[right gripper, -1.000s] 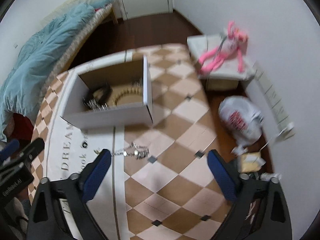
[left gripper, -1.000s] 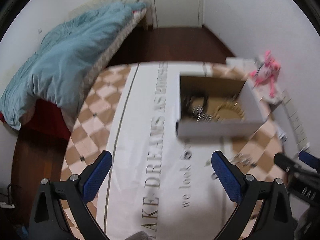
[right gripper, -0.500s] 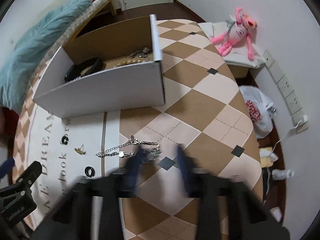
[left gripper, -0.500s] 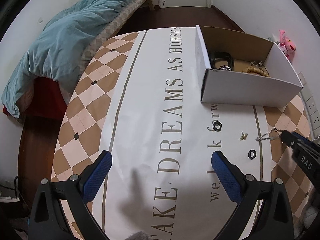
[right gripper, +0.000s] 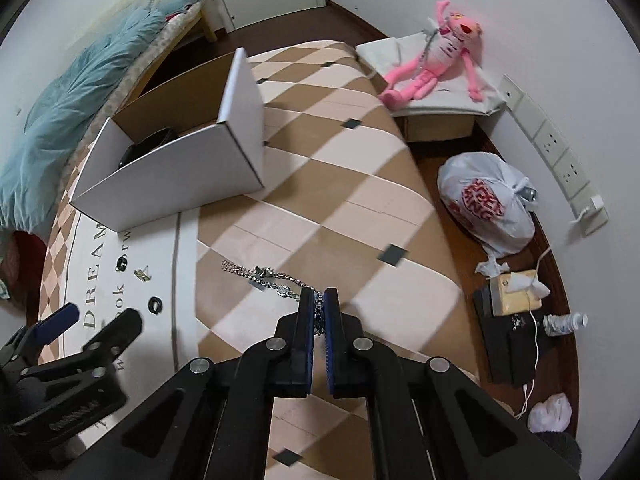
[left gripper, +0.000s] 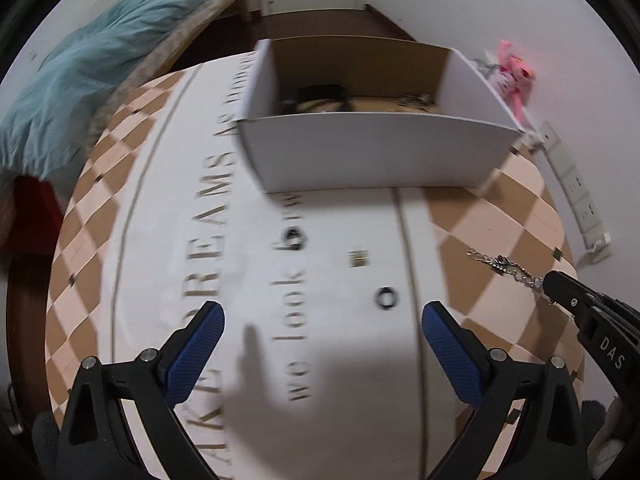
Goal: Organize jewelry
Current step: 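Grasp a silver chain bracelet with the right tool while the left tool grasps a small black ring, then carry the chain bracelet and black ring over the box and lower them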
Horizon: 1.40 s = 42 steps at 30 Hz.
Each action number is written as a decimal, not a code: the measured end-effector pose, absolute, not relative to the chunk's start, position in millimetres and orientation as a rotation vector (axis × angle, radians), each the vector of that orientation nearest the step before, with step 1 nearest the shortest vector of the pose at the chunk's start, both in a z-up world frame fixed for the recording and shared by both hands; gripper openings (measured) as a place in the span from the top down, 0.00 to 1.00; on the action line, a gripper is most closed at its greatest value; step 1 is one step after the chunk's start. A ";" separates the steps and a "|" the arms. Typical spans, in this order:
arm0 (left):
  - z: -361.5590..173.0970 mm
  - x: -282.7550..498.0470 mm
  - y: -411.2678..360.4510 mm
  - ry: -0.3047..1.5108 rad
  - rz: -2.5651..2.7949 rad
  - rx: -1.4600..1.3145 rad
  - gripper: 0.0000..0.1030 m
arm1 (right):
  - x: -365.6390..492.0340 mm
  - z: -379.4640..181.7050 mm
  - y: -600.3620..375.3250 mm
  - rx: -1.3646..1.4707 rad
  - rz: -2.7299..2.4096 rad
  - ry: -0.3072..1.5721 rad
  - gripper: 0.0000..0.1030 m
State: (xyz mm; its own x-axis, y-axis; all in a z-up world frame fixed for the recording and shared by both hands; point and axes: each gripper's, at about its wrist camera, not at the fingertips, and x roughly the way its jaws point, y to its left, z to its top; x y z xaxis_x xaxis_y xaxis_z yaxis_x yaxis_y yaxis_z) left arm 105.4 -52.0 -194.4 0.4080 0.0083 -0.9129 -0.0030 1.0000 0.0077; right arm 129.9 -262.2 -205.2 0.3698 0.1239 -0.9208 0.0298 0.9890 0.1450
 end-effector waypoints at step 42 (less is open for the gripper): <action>-80.9 170.3 -7.8 1.073 -0.188 -0.229 0.90 | 199.5 -27.7 -214.4 0.109 0.359 0.941 0.95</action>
